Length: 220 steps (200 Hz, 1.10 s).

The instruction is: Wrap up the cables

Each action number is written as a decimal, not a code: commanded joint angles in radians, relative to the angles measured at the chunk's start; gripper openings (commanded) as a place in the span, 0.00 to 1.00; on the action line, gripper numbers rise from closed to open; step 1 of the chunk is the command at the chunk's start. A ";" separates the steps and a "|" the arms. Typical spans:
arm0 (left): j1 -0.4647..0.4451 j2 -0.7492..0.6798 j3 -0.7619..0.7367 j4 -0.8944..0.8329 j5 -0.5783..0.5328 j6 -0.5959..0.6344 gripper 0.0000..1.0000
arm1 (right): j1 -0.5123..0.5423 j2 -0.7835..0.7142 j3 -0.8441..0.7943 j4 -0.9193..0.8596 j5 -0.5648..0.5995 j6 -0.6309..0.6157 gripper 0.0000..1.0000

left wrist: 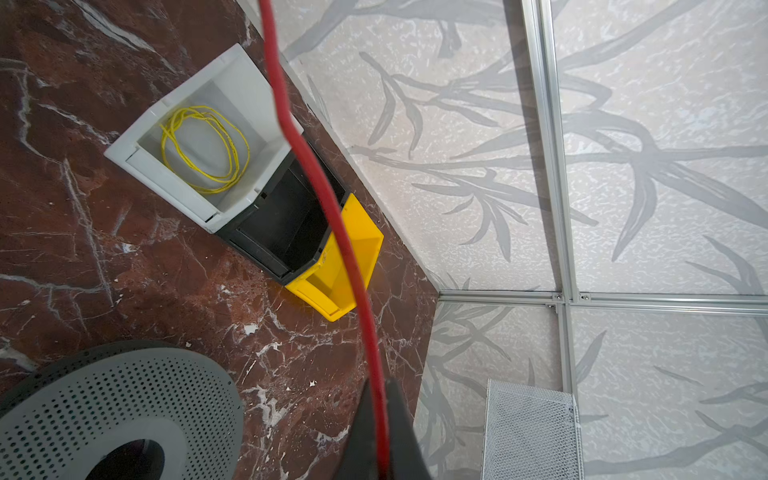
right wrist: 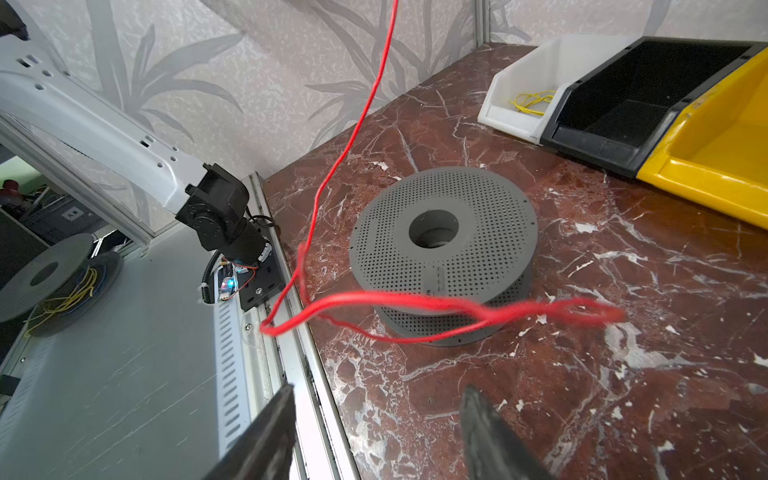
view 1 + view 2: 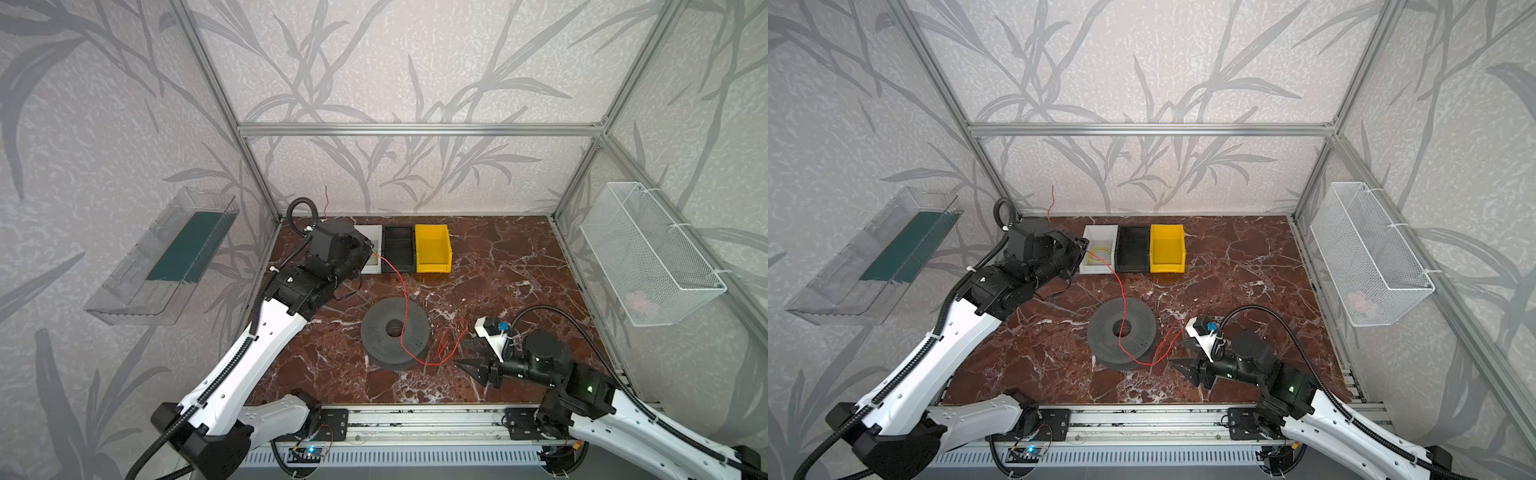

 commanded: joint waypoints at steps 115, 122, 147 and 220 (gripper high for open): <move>-0.012 0.041 0.073 -0.027 0.033 -0.025 0.00 | 0.009 0.204 0.031 0.317 0.018 -0.182 0.68; -0.011 0.041 0.075 -0.027 0.031 -0.025 0.00 | 0.010 0.214 0.032 0.327 0.011 -0.181 0.67; -0.012 0.043 0.091 -0.036 0.030 -0.015 0.00 | 0.009 0.233 0.040 0.315 0.005 -0.182 0.62; -0.011 0.049 0.098 -0.024 0.041 -0.010 0.00 | 0.010 0.168 0.053 0.198 0.026 -0.215 0.61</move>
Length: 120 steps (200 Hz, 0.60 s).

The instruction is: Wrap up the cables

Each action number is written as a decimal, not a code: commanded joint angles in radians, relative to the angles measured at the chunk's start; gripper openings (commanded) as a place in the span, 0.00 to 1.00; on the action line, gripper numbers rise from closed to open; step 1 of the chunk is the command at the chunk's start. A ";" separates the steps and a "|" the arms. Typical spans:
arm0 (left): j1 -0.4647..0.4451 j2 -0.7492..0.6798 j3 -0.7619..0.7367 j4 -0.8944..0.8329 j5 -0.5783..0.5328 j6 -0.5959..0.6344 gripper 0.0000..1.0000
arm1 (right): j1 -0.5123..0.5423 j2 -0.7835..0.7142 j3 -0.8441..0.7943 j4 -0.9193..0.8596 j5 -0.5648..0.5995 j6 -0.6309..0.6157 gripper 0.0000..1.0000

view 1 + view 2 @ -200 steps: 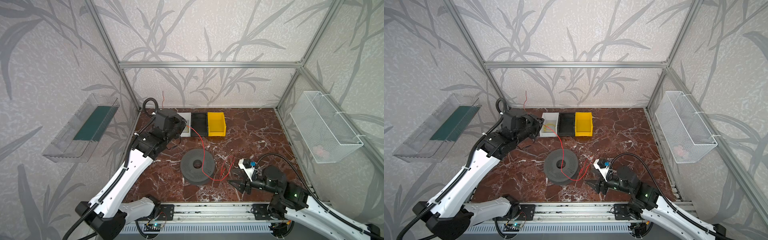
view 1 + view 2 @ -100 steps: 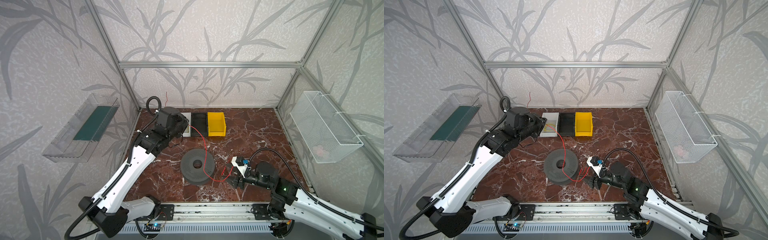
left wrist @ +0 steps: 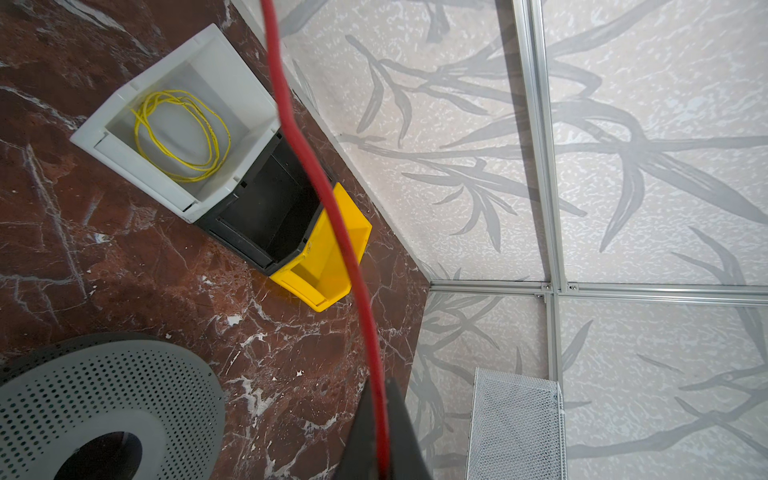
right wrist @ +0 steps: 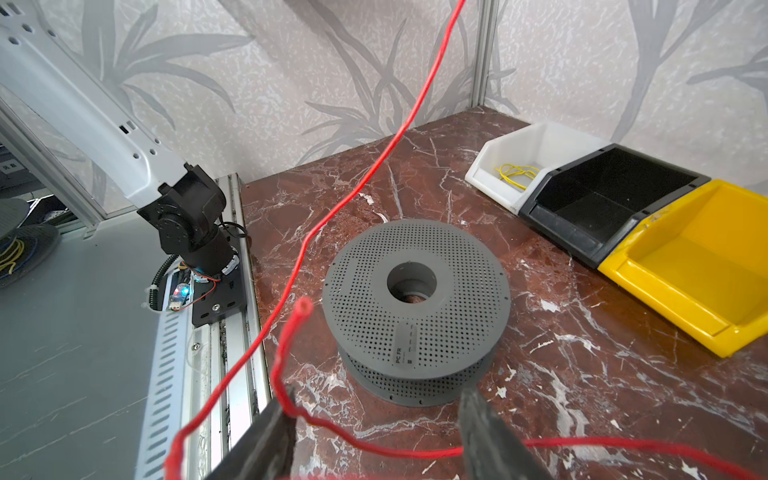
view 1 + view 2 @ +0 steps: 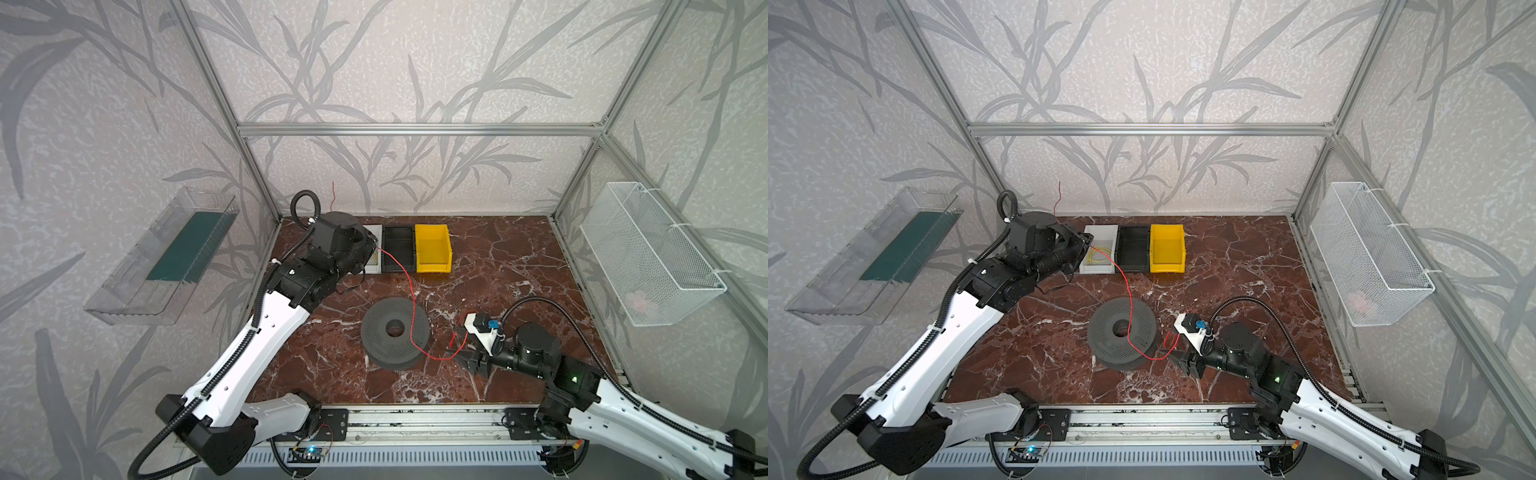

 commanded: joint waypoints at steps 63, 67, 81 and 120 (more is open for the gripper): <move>-0.006 -0.004 0.030 0.000 0.006 0.001 0.00 | 0.008 0.162 0.048 0.189 -0.046 -0.028 0.60; -0.007 -0.004 0.030 0.001 0.005 0.001 0.00 | 0.008 0.162 0.048 0.194 -0.046 -0.029 0.60; -0.006 -0.004 0.026 0.001 0.005 0.001 0.00 | 0.008 0.158 0.046 0.212 -0.051 -0.018 0.56; -0.004 0.002 0.015 0.020 0.012 -0.006 0.00 | 0.008 0.176 0.040 0.259 -0.101 0.041 0.29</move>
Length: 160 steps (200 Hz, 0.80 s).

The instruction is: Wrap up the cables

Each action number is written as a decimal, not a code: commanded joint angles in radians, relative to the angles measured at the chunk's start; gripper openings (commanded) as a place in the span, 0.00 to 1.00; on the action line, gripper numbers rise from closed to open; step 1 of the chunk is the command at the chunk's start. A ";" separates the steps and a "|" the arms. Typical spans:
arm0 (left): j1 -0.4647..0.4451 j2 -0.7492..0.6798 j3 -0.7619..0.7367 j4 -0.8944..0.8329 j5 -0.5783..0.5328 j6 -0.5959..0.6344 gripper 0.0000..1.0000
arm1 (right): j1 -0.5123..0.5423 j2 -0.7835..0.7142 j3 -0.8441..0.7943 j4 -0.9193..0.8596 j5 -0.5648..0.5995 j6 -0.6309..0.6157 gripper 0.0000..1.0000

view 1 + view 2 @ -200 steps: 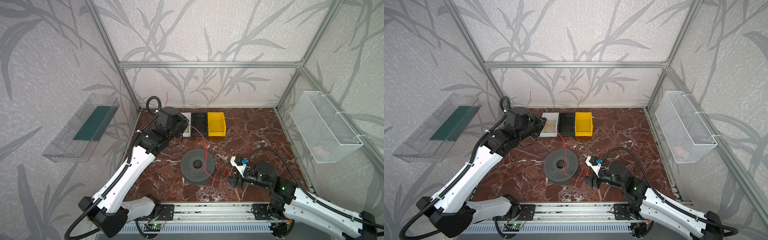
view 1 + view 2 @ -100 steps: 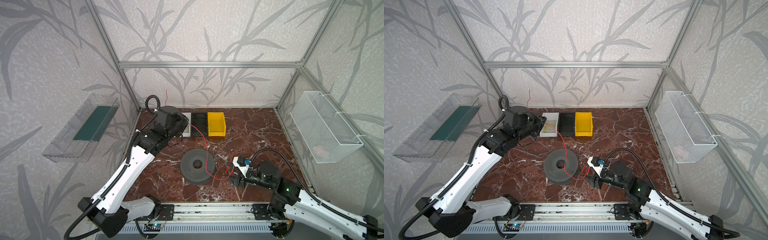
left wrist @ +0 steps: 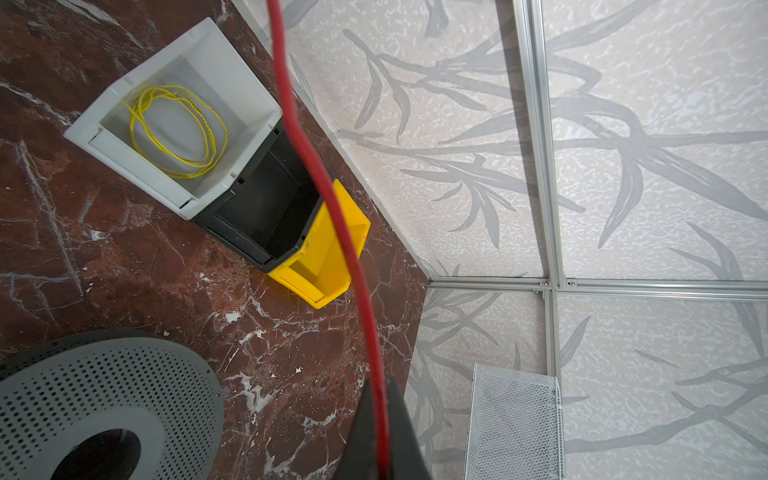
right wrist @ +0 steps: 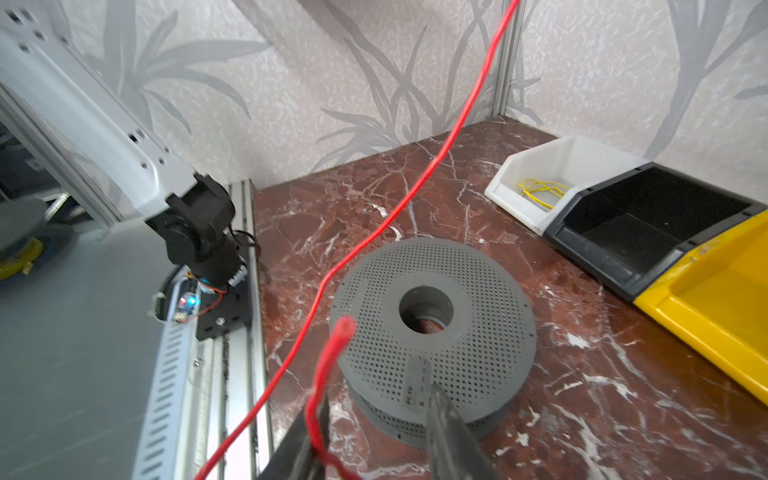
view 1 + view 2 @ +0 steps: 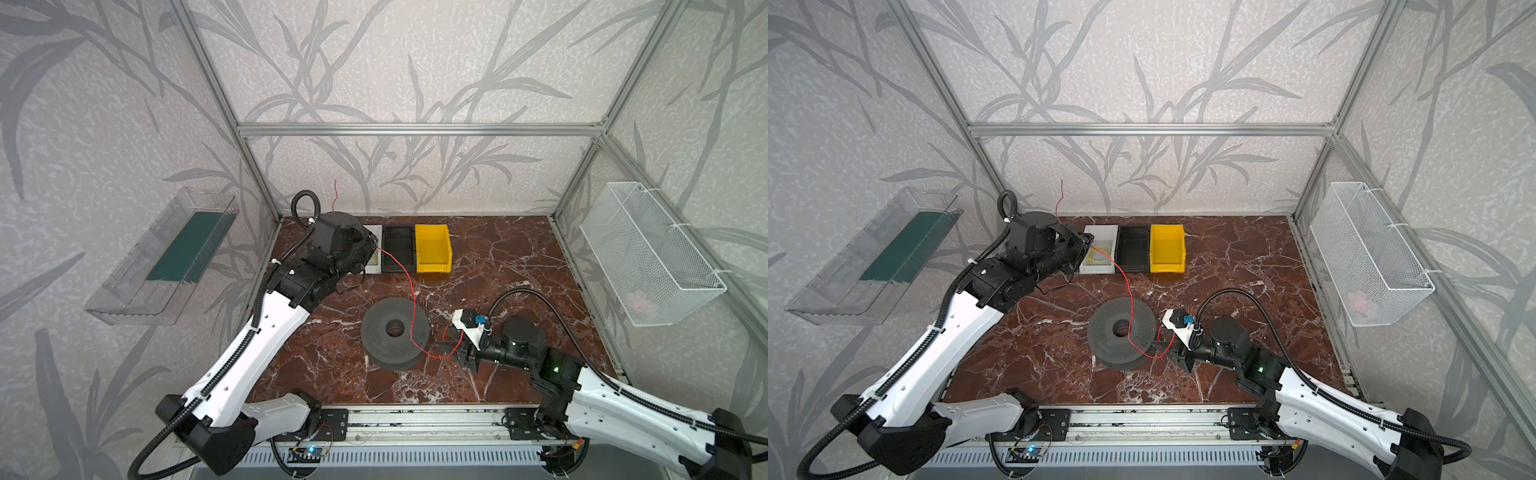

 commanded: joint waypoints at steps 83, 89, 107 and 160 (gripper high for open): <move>0.042 -0.035 0.041 -0.014 -0.027 0.023 0.00 | 0.007 -0.101 0.046 -0.170 0.009 0.075 0.00; 0.058 -0.037 0.050 -0.020 -0.025 0.031 0.00 | 0.007 -0.118 0.056 -0.222 0.011 0.089 0.00; 0.108 -0.038 0.080 -0.026 -0.005 0.062 0.00 | 0.006 -0.118 0.120 -0.432 -0.015 0.108 0.00; 0.289 0.038 0.189 -0.088 0.146 0.150 0.00 | 0.006 -0.060 0.219 -0.531 -0.393 0.236 0.00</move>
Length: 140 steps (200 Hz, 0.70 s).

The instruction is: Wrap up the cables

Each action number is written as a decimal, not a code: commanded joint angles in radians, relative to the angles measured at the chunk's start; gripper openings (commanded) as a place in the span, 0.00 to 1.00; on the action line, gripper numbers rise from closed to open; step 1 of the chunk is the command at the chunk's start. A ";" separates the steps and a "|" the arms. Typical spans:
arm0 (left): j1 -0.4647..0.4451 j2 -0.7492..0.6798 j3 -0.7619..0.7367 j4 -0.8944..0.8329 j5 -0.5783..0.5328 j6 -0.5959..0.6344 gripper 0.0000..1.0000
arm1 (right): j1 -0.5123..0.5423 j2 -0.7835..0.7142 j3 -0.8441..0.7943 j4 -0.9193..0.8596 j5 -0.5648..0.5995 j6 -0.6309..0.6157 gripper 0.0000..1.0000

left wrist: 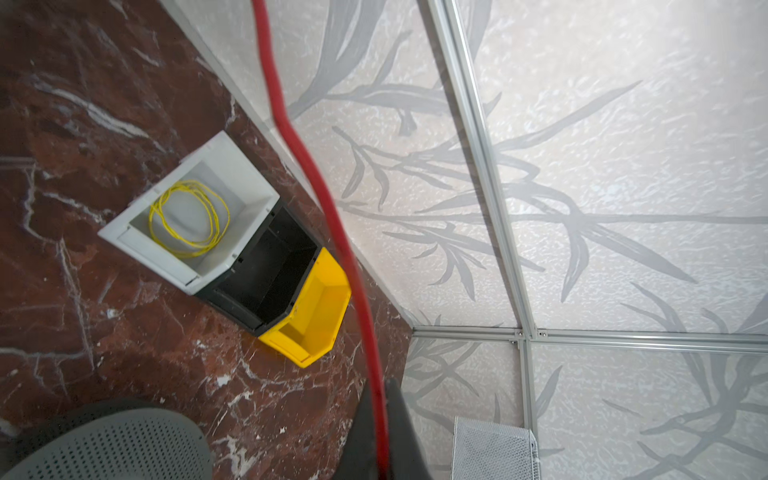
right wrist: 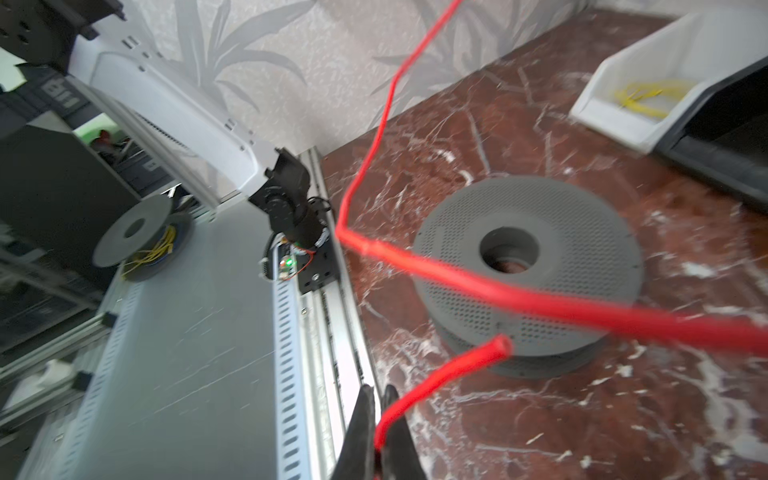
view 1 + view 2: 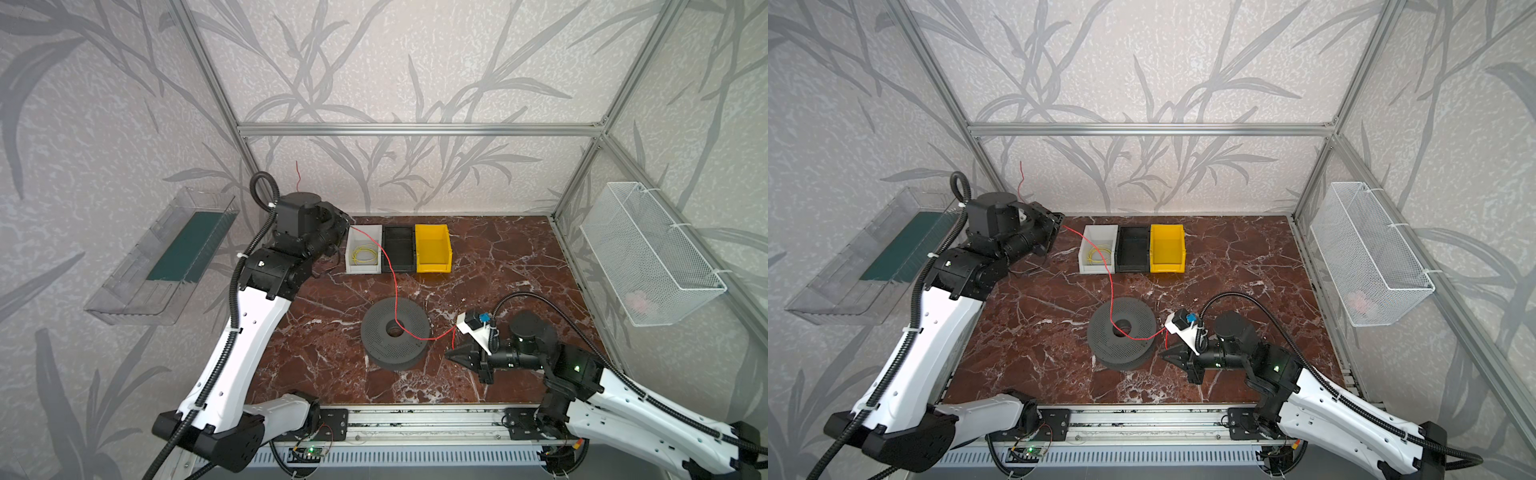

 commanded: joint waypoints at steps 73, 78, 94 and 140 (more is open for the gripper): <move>0.367 -0.057 -0.122 -0.039 0.170 0.203 0.00 | -0.144 -0.227 0.306 -0.152 -0.142 0.206 0.00; 0.377 -0.061 -0.132 -0.041 0.174 0.216 0.00 | -0.153 -0.219 0.331 -0.177 -0.099 0.199 0.00; 0.402 -0.087 -0.153 -0.069 0.163 0.267 0.00 | -0.171 -0.181 0.411 -0.244 0.053 0.174 0.00; 0.432 -0.217 -0.227 -0.141 0.074 0.392 0.00 | -0.187 -0.141 0.571 -0.317 0.563 0.110 0.00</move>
